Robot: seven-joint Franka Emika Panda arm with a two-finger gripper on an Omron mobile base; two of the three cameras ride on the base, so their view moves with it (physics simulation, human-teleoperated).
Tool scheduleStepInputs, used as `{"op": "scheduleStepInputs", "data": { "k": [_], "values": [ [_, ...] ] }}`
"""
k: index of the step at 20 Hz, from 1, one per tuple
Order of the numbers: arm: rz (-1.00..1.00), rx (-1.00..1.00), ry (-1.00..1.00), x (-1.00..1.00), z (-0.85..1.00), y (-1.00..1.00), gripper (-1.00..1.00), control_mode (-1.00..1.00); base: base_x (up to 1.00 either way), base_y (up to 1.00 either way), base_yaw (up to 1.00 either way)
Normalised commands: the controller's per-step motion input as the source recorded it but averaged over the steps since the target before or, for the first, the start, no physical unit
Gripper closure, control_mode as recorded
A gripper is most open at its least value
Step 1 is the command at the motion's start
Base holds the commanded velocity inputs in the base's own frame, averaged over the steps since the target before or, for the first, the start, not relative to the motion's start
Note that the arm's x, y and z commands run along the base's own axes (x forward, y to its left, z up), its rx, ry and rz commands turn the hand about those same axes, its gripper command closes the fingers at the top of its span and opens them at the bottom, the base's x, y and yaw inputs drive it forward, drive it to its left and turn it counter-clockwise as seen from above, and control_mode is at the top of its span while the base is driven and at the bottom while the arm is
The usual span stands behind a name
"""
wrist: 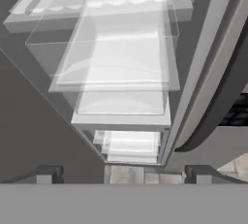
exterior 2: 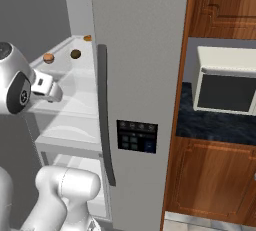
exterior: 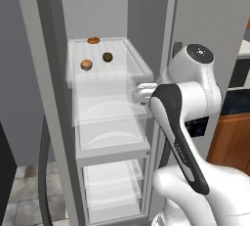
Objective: Pick the tangerine and kiwi from the fridge and place them on the plate next to the blender to make a fruit smoothie.
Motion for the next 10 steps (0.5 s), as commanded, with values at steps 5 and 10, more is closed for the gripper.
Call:
{"op": "scheduleStepInputs", "data": {
  "k": [5, 10],
  "values": [
    [0.00, 0.02, 0.00, 0.01, 0.57, 0.38, -1.00, -1.00, 0.00, 0.00, 0.00],
    [0.00, 0.00, 0.00, 0.21, 0.48, 0.38, -1.00, -1.00, 0.00, 0.00, 0.00]
  ]
}}
